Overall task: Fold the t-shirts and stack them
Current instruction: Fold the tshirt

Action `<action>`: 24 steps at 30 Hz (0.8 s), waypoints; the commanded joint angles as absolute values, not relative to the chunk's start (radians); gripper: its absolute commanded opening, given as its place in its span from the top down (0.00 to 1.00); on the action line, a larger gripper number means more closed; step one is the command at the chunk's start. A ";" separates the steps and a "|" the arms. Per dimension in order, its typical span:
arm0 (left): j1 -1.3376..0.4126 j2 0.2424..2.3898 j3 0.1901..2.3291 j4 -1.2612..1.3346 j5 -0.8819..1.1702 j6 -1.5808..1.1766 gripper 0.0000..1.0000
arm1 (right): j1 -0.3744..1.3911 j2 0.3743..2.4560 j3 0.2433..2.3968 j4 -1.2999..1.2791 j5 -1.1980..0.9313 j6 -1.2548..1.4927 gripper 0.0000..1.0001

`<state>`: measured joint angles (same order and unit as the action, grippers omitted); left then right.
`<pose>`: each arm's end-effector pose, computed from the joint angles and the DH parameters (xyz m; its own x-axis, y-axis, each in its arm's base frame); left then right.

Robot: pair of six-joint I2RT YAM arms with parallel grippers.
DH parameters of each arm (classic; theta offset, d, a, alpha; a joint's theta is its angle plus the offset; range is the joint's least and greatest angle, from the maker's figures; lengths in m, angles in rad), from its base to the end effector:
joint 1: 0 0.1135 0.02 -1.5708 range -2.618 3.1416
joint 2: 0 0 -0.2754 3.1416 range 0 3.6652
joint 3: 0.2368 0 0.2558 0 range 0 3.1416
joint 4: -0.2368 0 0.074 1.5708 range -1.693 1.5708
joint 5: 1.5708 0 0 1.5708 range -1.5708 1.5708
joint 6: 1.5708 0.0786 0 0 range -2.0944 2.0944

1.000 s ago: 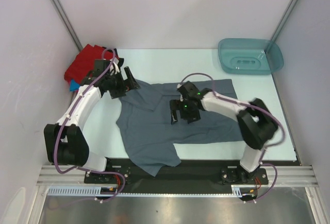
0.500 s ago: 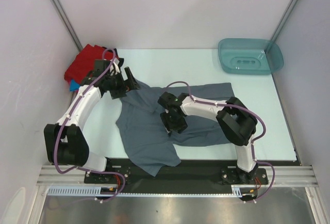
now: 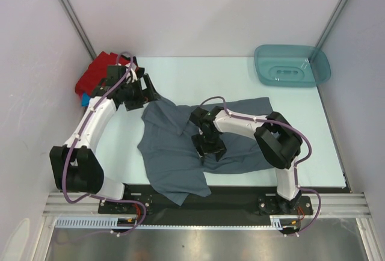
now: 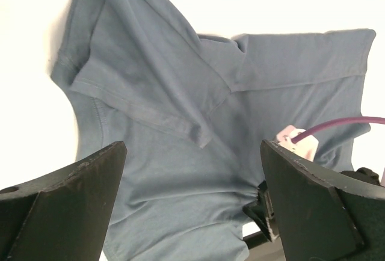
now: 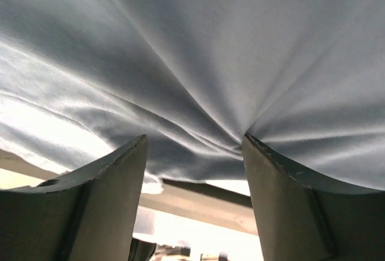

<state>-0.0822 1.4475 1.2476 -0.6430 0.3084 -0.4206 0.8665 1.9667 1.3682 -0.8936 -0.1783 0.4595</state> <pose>0.3377 -0.0518 0.2851 -0.7933 -0.3250 -0.5148 -0.0487 0.8767 -0.4785 0.2337 0.2966 0.1262 -0.9152 -0.4030 0.0079 -0.3940 0.8985 0.1933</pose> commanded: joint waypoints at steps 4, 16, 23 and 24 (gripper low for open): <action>-0.054 1.456 1.299 -0.644 0.301 -0.394 0.00 | 0.845 1.947 1.413 -1.025 -0.249 0.433 0.29; -0.035 1.468 1.321 -0.618 0.279 -0.419 0.00 | 0.778 1.872 1.450 -1.006 -0.129 0.387 0.00; -0.037 1.483 1.354 -0.653 0.261 -0.413 0.00 | 0.717 1.932 1.826 -1.113 0.148 0.267 0.00; -0.037 1.482 1.355 -0.652 0.253 -0.411 0.00 | 0.710 1.951 1.904 -1.156 0.190 0.247 0.00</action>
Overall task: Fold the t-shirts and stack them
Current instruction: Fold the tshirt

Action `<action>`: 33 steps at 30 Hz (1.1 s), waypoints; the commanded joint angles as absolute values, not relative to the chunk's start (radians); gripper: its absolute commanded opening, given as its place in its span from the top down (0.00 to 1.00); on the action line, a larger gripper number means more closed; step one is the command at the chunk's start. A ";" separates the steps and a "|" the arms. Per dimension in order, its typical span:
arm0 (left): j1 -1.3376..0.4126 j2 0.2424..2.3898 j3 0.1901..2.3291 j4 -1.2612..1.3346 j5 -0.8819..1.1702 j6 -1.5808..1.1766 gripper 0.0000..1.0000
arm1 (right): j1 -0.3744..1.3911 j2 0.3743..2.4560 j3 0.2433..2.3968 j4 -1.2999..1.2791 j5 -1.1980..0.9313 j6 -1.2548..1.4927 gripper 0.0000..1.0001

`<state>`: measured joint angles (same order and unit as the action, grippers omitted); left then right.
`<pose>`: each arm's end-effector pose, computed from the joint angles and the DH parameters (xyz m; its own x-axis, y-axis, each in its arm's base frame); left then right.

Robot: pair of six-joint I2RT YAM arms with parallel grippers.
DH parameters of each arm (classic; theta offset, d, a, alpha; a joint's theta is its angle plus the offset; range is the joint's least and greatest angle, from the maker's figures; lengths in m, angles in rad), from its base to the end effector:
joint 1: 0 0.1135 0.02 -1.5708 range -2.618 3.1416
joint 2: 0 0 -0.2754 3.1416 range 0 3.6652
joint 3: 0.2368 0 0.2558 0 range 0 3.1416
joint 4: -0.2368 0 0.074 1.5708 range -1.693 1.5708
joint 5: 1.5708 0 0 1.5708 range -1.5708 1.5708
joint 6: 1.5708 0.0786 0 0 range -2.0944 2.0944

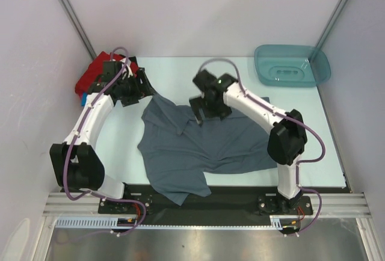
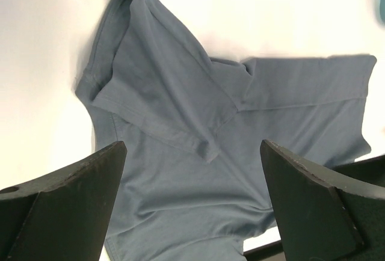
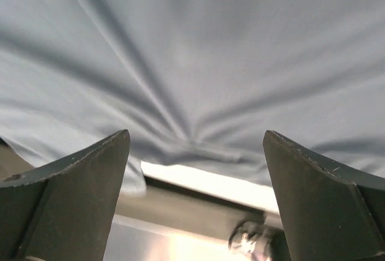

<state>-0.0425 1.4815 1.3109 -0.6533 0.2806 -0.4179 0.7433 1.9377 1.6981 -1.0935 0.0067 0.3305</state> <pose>0.3510 -0.0367 0.2950 -0.7629 -0.3579 -0.5384 -0.0884 0.8828 -0.4614 0.3026 0.2774 0.2215 -0.8960 -0.3828 -0.2248 -0.4068 0.9108 0.0702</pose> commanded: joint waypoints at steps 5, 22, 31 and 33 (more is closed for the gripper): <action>-0.037 1.468 1.338 -0.592 0.235 -0.459 0.00 | 0.632 2.097 2.285 -1.239 0.301 0.108 0.00; -0.041 1.608 1.420 -0.607 0.313 -0.519 0.00 | 0.413 2.256 2.237 -1.106 -0.207 0.304 0.07; -0.060 1.704 1.428 -0.624 0.468 -0.503 0.00 | 0.397 2.244 2.112 -1.058 -0.250 0.339 0.09; -0.064 1.719 1.425 -0.607 0.500 -0.508 0.00 | 0.397 2.237 2.106 -1.057 -0.247 0.337 0.09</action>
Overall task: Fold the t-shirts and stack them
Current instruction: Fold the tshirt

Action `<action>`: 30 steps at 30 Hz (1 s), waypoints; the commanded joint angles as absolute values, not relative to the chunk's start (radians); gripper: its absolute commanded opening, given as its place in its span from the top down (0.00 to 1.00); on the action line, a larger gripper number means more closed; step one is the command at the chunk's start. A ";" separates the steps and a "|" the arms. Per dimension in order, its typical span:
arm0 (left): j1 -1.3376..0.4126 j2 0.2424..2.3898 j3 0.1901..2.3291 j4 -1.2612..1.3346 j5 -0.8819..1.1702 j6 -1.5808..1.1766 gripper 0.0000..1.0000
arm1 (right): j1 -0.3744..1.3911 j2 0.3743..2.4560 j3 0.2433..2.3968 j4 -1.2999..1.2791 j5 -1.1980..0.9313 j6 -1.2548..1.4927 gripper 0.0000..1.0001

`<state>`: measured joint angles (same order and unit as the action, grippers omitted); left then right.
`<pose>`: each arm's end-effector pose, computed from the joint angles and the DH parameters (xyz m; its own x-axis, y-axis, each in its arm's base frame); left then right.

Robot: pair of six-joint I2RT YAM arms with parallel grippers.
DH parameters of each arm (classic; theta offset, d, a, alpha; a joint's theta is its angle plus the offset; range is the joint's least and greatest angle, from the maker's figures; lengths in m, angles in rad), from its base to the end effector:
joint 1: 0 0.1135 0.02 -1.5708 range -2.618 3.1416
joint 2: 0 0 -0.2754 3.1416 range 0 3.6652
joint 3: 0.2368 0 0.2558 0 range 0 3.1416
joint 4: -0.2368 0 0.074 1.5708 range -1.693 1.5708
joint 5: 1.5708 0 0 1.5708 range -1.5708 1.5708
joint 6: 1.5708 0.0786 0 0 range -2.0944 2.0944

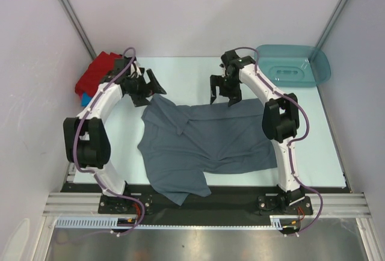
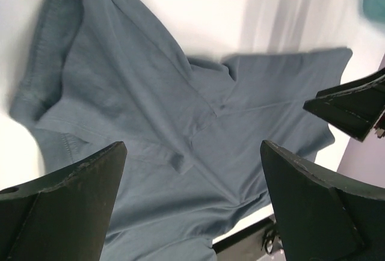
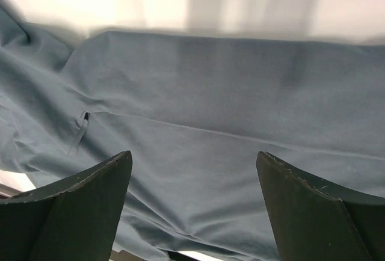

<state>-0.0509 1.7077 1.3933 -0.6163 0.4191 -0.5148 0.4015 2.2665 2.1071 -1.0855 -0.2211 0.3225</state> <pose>0.3976 -0.0523 0.2496 -0.8396 -0.4076 -0.3592 -0.1426 0.8034 -0.5782 0.4533 0.2112 0.2019 -0.9684 -0.0752 -0.2378 -0.1465 0.9431 0.2985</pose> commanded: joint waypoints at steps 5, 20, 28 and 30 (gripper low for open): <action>-0.094 1.818 1.456 -0.689 0.480 -0.483 0.00 | 0.396 2.232 2.095 -1.055 -0.250 0.344 0.08; -0.172 1.830 1.543 -0.851 0.025 -0.377 0.00 | 0.399 2.203 2.103 -1.071 -0.287 0.337 0.09; -0.172 1.828 1.522 -0.853 -0.104 -0.396 0.00 | 0.399 2.206 2.112 -1.075 -0.293 0.328 0.11; -0.172 1.839 1.520 -0.847 -0.103 -0.402 0.00 | 0.397 2.207 2.120 -1.083 -0.291 0.327 0.12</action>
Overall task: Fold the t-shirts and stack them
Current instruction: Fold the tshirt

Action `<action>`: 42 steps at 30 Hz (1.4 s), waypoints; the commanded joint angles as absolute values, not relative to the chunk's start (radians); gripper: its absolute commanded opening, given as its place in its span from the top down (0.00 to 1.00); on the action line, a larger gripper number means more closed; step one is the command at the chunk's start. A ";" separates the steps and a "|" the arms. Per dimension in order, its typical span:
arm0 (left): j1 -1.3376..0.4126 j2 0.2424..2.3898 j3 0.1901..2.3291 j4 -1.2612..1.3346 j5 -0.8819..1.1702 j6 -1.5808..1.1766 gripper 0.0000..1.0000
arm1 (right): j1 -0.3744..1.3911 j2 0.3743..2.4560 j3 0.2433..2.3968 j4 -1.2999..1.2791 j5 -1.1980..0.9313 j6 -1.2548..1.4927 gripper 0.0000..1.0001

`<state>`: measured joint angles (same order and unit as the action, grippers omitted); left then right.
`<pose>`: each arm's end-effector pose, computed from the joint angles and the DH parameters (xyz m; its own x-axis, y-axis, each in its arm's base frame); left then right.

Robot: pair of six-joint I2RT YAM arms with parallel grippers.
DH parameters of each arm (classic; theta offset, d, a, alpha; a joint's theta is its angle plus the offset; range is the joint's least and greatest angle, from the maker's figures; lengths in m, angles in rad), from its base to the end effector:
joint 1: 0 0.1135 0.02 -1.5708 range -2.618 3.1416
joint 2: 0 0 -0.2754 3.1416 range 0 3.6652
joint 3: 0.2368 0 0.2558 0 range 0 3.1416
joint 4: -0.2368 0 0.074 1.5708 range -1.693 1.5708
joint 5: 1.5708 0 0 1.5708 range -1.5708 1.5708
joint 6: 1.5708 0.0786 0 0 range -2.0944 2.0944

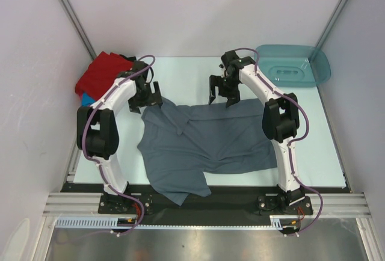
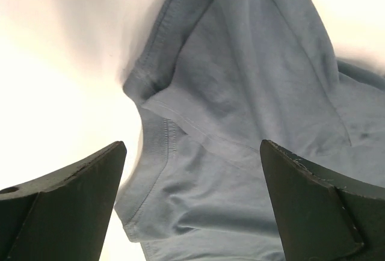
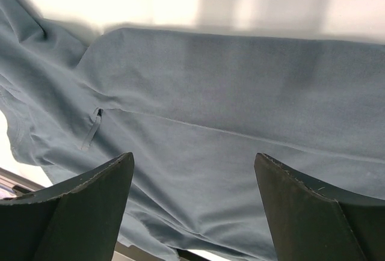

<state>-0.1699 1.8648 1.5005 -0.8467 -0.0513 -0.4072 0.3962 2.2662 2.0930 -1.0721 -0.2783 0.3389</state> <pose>0.4020 -0.0649 0.2018 -0.9069 -0.2457 -0.3423 -0.2266 0.9693 -0.0954 0.4525 0.2127 0.1995 -0.9747 -0.0612 -0.2151 -0.1358 0.9262 0.3518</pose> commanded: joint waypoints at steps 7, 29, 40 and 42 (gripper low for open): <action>-0.173 1.884 1.522 -0.815 -0.092 -0.406 0.14 | 0.390 2.207 2.134 -1.095 -0.290 0.318 0.13; -0.173 1.963 1.520 -0.793 -0.080 -0.431 0.53 | 0.367 2.209 2.138 -1.109 -0.290 0.313 0.15; -0.172 1.980 1.517 -0.793 -0.083 -0.434 0.83 | 0.364 2.217 2.141 -1.118 -0.295 0.314 0.16; -0.173 1.983 1.514 -0.793 -0.083 -0.434 0.91 | 0.364 2.217 2.141 -1.115 -0.295 0.313 0.16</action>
<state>-0.1699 1.9808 1.5005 -0.8093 -0.0757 -0.4271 0.3679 2.2662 2.1025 -1.0992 -0.2790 0.3275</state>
